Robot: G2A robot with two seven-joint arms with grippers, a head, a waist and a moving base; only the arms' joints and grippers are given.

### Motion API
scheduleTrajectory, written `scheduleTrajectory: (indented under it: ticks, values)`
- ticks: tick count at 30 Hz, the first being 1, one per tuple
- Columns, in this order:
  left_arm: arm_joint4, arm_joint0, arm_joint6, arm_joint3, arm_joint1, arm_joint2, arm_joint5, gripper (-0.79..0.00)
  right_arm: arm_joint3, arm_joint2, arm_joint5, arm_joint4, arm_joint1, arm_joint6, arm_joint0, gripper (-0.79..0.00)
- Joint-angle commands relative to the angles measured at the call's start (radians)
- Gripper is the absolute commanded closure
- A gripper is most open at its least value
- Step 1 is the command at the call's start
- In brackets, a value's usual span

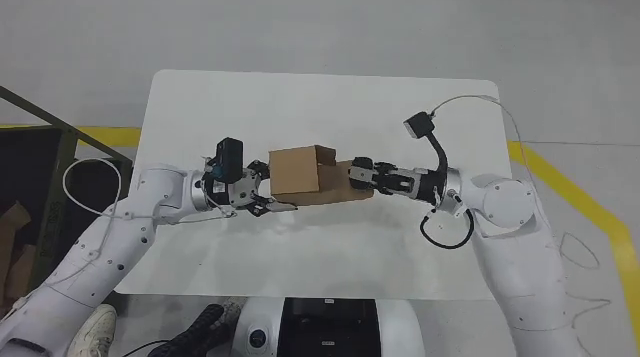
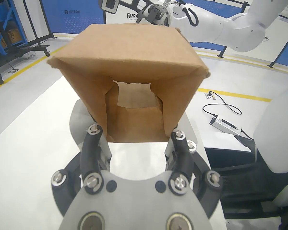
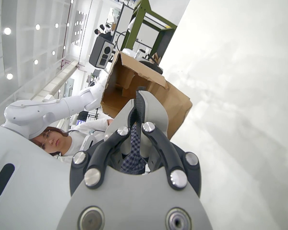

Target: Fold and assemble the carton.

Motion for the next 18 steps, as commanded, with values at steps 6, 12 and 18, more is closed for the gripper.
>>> scheduleTrajectory:
  ticks: [6,12,18]
  values:
    - [0.003,-0.009,0.009,-0.018,0.01,0.032,0.0,-0.36,0.023,-0.059,0.004,0.0,0.003,0.004,0.032,0.0]
    - [0.006,-0.021,0.014,-0.025,0.014,0.063,0.0,-0.36,0.053,-0.114,-0.004,0.019,0.002,-0.016,0.069,0.0]
    - [-0.003,-0.038,0.021,-0.021,0.017,0.084,0.0,-0.357,0.068,-0.153,-0.019,0.045,0.002,-0.03,0.084,0.0]
